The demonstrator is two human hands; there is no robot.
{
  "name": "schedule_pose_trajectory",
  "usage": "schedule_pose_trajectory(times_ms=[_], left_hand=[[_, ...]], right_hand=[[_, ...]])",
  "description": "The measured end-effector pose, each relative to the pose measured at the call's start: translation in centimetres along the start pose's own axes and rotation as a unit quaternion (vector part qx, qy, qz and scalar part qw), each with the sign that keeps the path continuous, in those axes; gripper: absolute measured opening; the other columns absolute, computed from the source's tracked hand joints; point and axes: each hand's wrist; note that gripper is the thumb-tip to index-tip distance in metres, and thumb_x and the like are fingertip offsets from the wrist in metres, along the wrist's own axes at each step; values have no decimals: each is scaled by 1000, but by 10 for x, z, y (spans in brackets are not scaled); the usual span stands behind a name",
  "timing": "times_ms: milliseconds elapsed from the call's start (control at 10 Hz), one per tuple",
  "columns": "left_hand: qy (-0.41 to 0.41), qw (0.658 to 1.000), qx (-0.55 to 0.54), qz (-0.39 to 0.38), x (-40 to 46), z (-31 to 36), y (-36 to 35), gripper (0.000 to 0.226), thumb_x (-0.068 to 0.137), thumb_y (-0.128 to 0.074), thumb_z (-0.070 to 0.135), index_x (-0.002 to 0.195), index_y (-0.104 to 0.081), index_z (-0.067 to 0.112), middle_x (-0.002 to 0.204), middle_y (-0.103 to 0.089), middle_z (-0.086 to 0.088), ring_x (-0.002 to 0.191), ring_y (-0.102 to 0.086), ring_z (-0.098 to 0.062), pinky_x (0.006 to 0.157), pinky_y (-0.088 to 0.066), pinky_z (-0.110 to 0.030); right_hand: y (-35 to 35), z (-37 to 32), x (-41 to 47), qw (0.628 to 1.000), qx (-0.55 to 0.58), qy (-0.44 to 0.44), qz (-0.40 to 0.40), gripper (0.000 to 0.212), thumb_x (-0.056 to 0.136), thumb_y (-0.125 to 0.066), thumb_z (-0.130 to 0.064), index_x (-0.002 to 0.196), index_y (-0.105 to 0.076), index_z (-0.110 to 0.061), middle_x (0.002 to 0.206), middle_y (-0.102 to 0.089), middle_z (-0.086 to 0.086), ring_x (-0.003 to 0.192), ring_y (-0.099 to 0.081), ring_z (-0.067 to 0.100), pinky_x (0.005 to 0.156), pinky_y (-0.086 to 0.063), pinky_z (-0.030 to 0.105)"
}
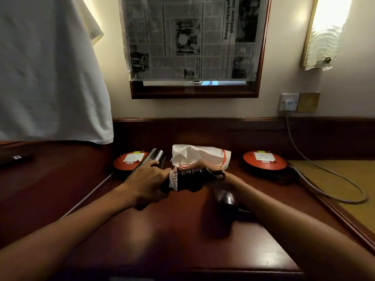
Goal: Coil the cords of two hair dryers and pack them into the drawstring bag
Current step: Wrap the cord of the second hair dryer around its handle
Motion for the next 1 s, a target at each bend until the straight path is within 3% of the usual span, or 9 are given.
schedule_pose_trajectory(times_ms=[100,200,300,400,500,600,800,900,1000], left_hand=[[67,996,-39,-48,-9,-6,-15,42,72,-64,35,106,-52,14,87,-65,-11,87,-60,-29,72,-40,-35],[44,994,-7,-95,-14,-6,-41,54,75,-59,37,121,-46,12,89,-67,-12,85,-62,-33,72,-42,-36],[17,987,20,-161,-18,3,-67,60,79,-57,35,131,-38,12,103,-66,-11,98,-60,-32,84,-39,-35],[45,981,-27,-185,-20,6,-82,58,77,-61,35,128,-40,16,105,-65,-11,96,-60,-31,79,-39,-35],[58,979,-82,-176,-23,5,-87,52,77,-64,34,123,-44,23,101,-64,-8,94,-58,-29,75,-30,-31],[68,978,-99,-173,-21,8,-83,49,77,-65,30,122,-46,24,100,-64,-6,94,-57,-28,75,-28,-31],[80,977,-88,-175,-20,3,-90,56,76,-65,31,124,-38,20,80,-53,1,88,-59,-28,83,-38,-37],[86,969,-139,-186,-15,1,-87,63,71,-69,48,119,-39,21,86,-57,-1,84,-57,-25,67,-35,-33],[122,932,-224,-258,-3,-13,-80,88,62,-75,50,134,-32,23,115,-60,-4,103,-55,-22,79,-42,-31]], right_hand=[[-38,-5,-58,858,362,225,-286,24,94,-38,5,109,-54,15,95,-55,30,69,-61,11,64,-42,15],[-95,-11,-72,899,363,237,-65,27,97,-30,8,81,-47,-6,60,-37,6,45,-34,7,44,-27,22],[-125,2,-88,874,463,86,-120,23,97,-40,-1,87,-57,-12,66,-48,3,56,-46,9,54,-39,27],[-134,12,-105,887,444,64,-112,26,94,-55,-12,120,-56,-16,104,-63,-8,102,-61,10,90,-49,30],[-136,10,-120,967,230,99,-52,32,94,-53,-18,126,-50,-14,120,-62,2,121,-54,23,93,-45,33],[-129,12,-116,991,-30,133,-10,36,96,-47,-33,129,-48,-21,130,-58,1,128,-45,27,101,-40,45],[-110,15,-94,956,-82,221,174,29,90,-49,-40,89,-66,-17,87,-68,6,79,-61,29,68,-42,36],[-97,12,-72,937,-80,259,220,25,87,-51,-32,97,-67,-15,98,-65,8,86,-58,28,69,-41,36],[-90,14,-45,957,-89,251,111,31,96,-42,-33,117,-61,-20,120,-62,4,107,-55,26,90,-34,44]])
Point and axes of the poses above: each hand's wrist, its own x-axis towards the middle knuckle, its own y-axis out of the back of the hand, z = x × y
